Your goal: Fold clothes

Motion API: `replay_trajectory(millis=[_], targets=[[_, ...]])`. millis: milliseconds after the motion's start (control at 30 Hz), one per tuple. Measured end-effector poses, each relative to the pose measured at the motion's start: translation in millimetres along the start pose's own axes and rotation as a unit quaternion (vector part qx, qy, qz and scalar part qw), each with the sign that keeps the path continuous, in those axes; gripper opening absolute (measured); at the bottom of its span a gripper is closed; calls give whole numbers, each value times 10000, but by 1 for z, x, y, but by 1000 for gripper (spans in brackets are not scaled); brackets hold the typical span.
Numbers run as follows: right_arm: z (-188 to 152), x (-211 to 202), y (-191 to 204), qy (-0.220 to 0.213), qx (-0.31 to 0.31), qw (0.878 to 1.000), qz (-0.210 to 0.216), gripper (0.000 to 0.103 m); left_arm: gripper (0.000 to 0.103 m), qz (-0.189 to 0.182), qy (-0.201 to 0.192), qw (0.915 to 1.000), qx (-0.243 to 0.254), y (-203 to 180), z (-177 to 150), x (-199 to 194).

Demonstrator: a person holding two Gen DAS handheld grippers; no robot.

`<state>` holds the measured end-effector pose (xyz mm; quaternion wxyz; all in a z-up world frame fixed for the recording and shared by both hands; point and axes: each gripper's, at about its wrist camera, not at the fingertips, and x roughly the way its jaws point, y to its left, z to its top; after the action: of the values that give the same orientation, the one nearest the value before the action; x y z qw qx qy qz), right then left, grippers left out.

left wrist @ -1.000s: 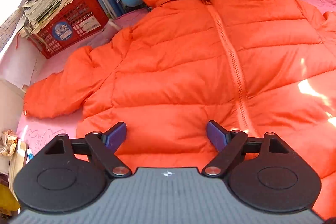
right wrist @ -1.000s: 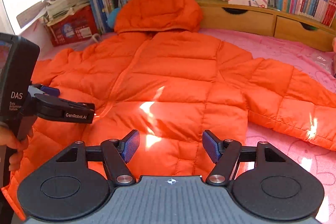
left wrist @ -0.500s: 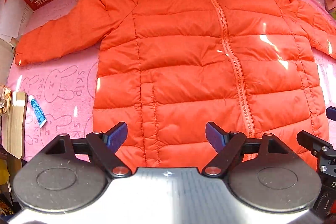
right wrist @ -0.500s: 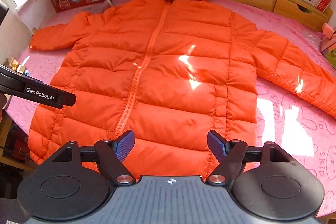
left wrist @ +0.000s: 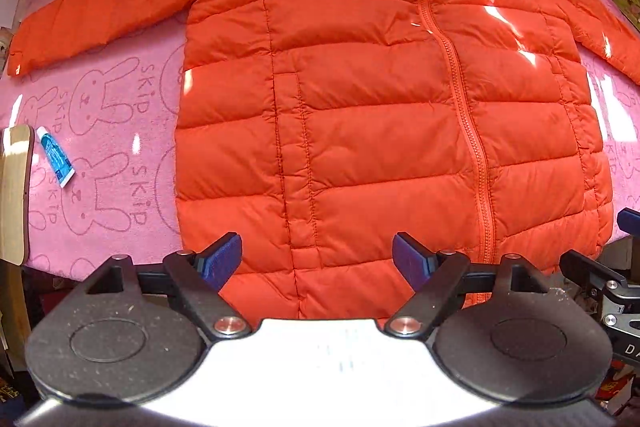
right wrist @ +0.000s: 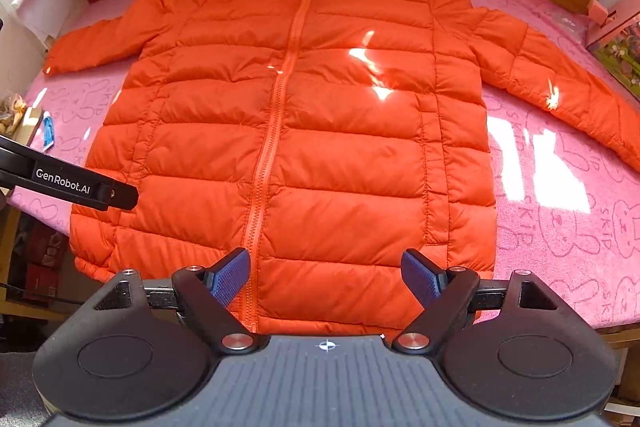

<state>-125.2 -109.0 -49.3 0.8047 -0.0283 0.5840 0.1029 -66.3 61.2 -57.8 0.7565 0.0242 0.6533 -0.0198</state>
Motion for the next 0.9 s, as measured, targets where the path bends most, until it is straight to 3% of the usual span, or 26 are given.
replay_trajectory(millis=[400, 600, 700, 900], targets=[[-19, 4, -5, 498, -250, 9978, 372, 86, 87, 296, 330, 9985, -334, -28, -38, -2], [-21, -2, -21, 390, -260, 9981, 408, 87, 87, 380, 260, 9985, -310, -46, -38, -10], [-20, -10, -32, 127, -173, 9990, 383, 87, 87, 403, 69, 9989, -249, -55, -32, -19], [-11, -41, -62, -900, 108, 9955, 269, 89, 91, 332, -223, 9991, -136, -76, -11, -40]])
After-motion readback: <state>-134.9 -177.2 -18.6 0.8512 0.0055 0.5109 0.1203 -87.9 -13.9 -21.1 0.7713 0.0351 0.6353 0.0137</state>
